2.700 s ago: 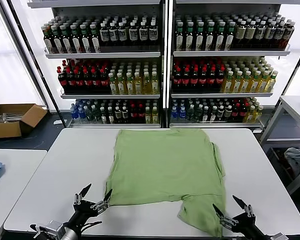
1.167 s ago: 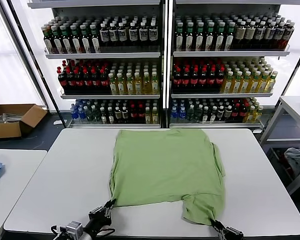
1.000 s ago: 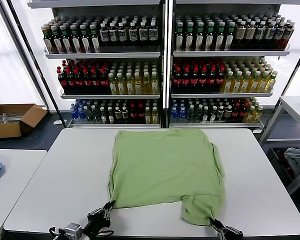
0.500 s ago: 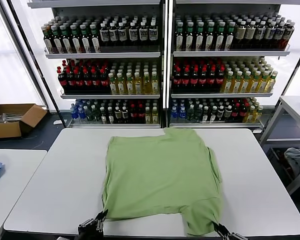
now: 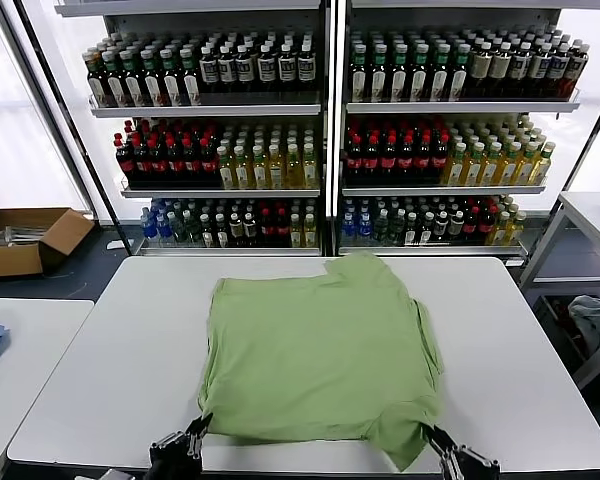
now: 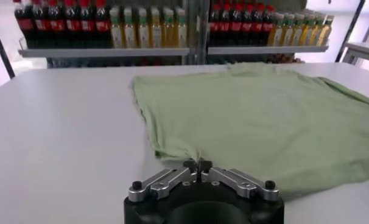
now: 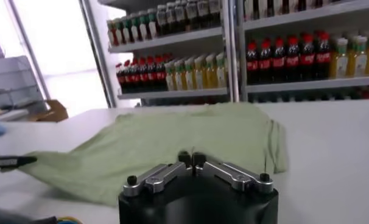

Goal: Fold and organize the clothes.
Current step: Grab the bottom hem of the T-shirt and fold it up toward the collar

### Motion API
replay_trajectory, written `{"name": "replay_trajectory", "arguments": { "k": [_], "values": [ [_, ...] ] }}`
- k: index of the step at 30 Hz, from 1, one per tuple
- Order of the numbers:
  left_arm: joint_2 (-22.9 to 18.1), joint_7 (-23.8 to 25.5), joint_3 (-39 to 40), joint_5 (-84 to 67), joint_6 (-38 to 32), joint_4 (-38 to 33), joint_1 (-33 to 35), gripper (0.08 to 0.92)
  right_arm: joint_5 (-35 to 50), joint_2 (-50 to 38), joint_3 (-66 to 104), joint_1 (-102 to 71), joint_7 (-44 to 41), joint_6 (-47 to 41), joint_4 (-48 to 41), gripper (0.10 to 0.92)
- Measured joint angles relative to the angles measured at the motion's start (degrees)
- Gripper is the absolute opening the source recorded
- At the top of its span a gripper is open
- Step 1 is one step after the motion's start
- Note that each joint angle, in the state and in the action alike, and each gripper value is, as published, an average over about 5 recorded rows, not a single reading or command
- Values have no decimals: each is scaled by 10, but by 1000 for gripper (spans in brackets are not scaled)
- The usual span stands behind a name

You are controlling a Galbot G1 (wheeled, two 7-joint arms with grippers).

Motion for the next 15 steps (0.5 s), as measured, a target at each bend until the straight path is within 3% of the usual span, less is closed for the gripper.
{"name": "replay_trajectory", "arguments": {
  "k": [15],
  "values": [
    [97,-1,26,-87,12,93,-154,90,33,-48,-104,261,45,-44,-131,106]
  ]
}}
